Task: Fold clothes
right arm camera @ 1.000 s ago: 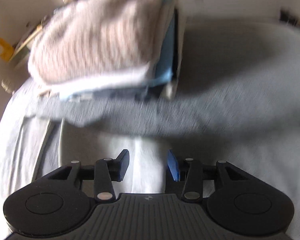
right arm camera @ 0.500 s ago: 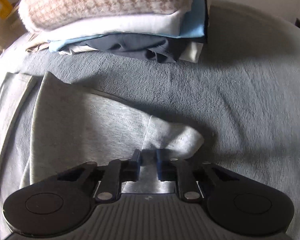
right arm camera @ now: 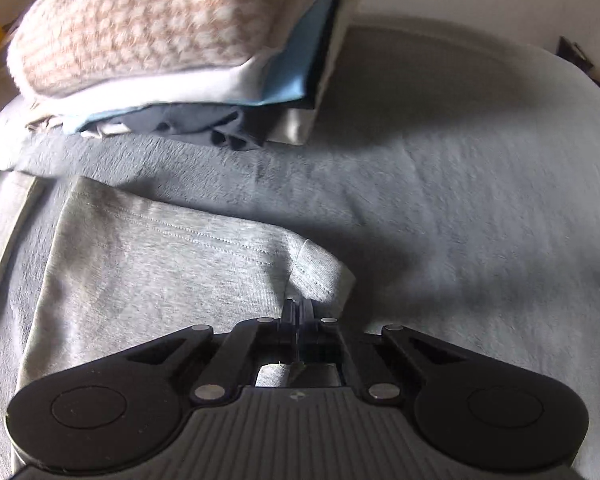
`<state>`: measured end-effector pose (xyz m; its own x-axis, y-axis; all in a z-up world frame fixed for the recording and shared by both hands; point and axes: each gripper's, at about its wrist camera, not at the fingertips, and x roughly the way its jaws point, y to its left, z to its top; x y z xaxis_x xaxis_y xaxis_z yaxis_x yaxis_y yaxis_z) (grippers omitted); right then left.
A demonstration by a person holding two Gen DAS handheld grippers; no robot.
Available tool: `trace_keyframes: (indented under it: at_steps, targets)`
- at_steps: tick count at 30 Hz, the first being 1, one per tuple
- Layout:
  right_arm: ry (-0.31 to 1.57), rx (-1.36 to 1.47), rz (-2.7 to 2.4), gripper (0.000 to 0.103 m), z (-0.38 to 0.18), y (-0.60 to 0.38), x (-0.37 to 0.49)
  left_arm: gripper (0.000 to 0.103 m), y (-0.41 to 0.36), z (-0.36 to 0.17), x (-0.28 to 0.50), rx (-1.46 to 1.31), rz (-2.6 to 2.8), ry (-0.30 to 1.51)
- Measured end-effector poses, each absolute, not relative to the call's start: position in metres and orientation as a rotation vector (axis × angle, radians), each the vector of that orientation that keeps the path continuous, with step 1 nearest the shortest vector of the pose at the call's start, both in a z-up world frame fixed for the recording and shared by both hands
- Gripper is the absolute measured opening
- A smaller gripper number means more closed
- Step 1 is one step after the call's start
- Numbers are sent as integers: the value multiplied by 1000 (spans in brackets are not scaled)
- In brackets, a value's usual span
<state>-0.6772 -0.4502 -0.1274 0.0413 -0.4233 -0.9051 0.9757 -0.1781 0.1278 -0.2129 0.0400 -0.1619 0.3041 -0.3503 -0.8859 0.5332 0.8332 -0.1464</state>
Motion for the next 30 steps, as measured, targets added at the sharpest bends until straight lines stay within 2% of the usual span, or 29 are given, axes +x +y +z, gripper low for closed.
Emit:
trace_keyframes:
  at_steps: [9, 15, 19, 22, 27, 30]
  targets:
    - [548, 1066, -1404, 0, -99, -432, -688, 73, 38, -163, -215, 215, -600, 1108]
    - [346, 1005, -1208, 0, -21, -445, -648, 73, 39, -162, -214, 213, -602, 1112]
    - [309, 931, -1173, 0, 12, -432, -649, 73, 37, -162, -213, 216, -598, 1117]
    - [340, 997, -1240, 0, -17, -426, -683, 73, 37, -162, -214, 219, -601, 1110]
    - [392, 1227, -1367, 0, -130, -413, -750, 74, 37, -161, -215, 238, -611, 1099]
    - [407, 1195, -1398, 0, -161, -405, -761, 74, 37, -160, -214, 246, -618, 1104]
